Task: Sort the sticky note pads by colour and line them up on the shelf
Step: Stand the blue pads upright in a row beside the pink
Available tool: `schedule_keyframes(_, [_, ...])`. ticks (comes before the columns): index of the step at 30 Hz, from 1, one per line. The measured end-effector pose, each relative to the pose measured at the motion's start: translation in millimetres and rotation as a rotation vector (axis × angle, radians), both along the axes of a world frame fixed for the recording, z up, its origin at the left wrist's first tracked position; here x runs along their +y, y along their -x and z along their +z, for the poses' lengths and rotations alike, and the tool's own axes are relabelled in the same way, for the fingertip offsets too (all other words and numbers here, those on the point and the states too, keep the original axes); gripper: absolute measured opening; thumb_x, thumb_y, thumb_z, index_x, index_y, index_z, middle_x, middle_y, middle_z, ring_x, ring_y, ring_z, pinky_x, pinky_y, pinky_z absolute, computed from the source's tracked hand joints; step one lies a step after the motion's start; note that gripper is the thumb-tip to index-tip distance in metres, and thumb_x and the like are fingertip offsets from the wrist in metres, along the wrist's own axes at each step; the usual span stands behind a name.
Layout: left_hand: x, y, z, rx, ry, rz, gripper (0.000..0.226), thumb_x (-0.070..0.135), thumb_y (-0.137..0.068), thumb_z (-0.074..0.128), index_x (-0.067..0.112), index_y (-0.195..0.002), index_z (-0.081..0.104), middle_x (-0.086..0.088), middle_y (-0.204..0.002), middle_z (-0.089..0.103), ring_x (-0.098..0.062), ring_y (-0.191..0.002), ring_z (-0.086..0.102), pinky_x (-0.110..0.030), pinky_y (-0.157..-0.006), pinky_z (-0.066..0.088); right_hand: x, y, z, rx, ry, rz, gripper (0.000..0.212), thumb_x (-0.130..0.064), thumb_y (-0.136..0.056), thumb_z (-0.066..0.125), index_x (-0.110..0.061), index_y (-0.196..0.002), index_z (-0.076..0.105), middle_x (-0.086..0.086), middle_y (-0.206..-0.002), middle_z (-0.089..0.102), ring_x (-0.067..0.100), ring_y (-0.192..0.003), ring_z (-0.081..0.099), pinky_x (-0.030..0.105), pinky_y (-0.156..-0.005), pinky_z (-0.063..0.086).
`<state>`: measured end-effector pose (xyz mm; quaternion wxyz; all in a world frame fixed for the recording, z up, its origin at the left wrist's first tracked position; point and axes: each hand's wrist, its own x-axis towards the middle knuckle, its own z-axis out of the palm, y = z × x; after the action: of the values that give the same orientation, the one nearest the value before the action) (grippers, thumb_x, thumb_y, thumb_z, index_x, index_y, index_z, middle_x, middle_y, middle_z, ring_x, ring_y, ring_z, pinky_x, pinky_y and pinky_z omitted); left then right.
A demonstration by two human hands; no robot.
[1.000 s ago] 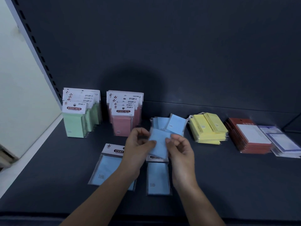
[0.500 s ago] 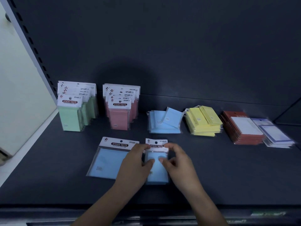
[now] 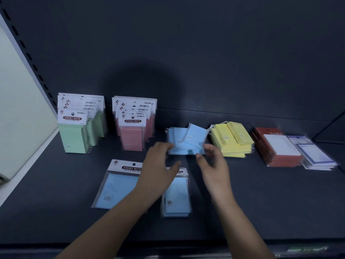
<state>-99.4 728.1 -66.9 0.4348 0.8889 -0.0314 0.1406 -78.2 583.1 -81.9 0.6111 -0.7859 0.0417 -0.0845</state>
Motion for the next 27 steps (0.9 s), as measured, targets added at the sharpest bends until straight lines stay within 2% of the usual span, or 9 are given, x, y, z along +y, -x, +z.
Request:
schedule_keyframes(2, [-9,-18,7,0.013,-0.017,-0.047,0.049,0.020,-0.084,0.065,0.010,-0.129,0.049,-0.004,-0.126,0.051,-0.019,-0.120,0.040,-0.013,-0.090,0.023,1,-15,4,0.067,-0.103,0.000,0.029,-0.015,-0.089,0.060,-0.021,-0.116,0.056,-0.001,-0.123,0.058,0.012,-0.116,0.053,0.026,-0.098,0.042])
schedule_keyframes(6, [-27,-45,13,0.224,-0.060,-0.137,0.054,0.029,-0.092,0.054,0.017,-0.141,0.035,-0.007,-0.152,0.025,-0.017,-0.143,0.008,-0.027,-0.111,0.005,4,-36,10,0.180,-0.244,0.007,0.035,-0.011,-0.091,0.055,-0.014,-0.126,0.054,0.002,-0.125,0.059,0.009,-0.106,0.057,0.013,-0.081,0.044])
schedule_keyframes(9, [-32,-52,12,0.330,0.190,-0.129,0.045,0.027,-0.091,0.056,0.024,-0.135,0.045,-0.004,-0.154,0.021,-0.014,-0.144,0.007,-0.034,-0.116,0.011,3,-40,13,0.148,-0.264,-0.029,0.034,-0.010,-0.092,0.054,-0.011,-0.125,0.056,-0.001,-0.135,0.052,0.009,-0.122,0.049,0.024,-0.101,0.040])
schedule_keyframes(12, [-34,-48,10,0.331,0.515,-0.127,0.029,0.023,-0.088,0.061,0.026,-0.117,0.056,0.006,-0.136,0.046,-0.006,-0.130,0.037,-0.019,-0.099,0.035,2,-33,13,0.023,-0.215,-0.072,0.030,-0.012,-0.091,0.057,-0.013,-0.121,0.061,-0.012,-0.132,0.049,-0.001,-0.125,0.042,0.024,-0.108,0.033])
schedule_keyframes(15, [-37,-40,14,0.283,0.669,-0.176,0.020,0.015,-0.087,0.063,0.023,-0.105,0.058,0.009,-0.115,0.062,0.001,-0.110,0.053,-0.009,-0.083,0.042,1,-29,14,-0.083,-0.209,-0.135,0.022,-0.008,-0.089,0.059,-0.017,-0.107,0.067,-0.013,-0.119,0.058,-0.006,-0.112,0.052,0.018,-0.100,0.039])
schedule_keyframes(20, [-41,-31,16,0.108,0.752,-0.039,0.021,0.008,-0.086,0.062,0.026,-0.097,0.057,0.003,-0.113,0.056,-0.009,-0.106,0.054,-0.017,-0.087,0.046,6,-14,19,-0.066,-0.429,-0.175,0.029,0.006,-0.086,0.057,-0.021,-0.087,0.068,-0.009,-0.079,0.069,-0.001,-0.073,0.062,0.009,-0.069,0.048])
schedule_keyframes(22, [-38,-29,15,0.069,0.724,0.108,0.021,0.012,-0.086,0.063,0.028,-0.096,0.052,0.002,-0.112,0.051,-0.006,-0.099,0.052,-0.009,-0.077,0.044,6,-5,21,-0.033,-0.593,-0.158,0.028,0.010,-0.086,0.055,-0.015,-0.091,0.067,-0.009,-0.077,0.067,0.002,-0.075,0.061,0.013,-0.073,0.049])
schedule_keyframes(24, [-34,-25,15,0.132,0.793,0.137,0.015,0.017,-0.087,0.063,0.026,-0.093,0.052,0.001,-0.103,0.056,-0.009,-0.091,0.055,-0.015,-0.075,0.046,5,5,22,0.031,-0.692,-0.094,0.028,0.011,-0.086,0.053,-0.013,-0.097,0.065,-0.002,-0.089,0.065,0.007,-0.085,0.060,0.020,-0.084,0.048])
schedule_keyframes(27, [-25,-14,14,0.179,0.833,0.088,0.013,0.010,-0.088,0.061,0.022,-0.089,0.057,0.001,-0.087,0.059,-0.005,-0.073,0.056,-0.013,-0.062,0.046,3,22,18,0.081,-0.676,0.012,0.030,0.010,-0.086,0.053,-0.011,-0.104,0.063,0.002,-0.092,0.065,0.010,-0.085,0.060,0.024,-0.084,0.049])
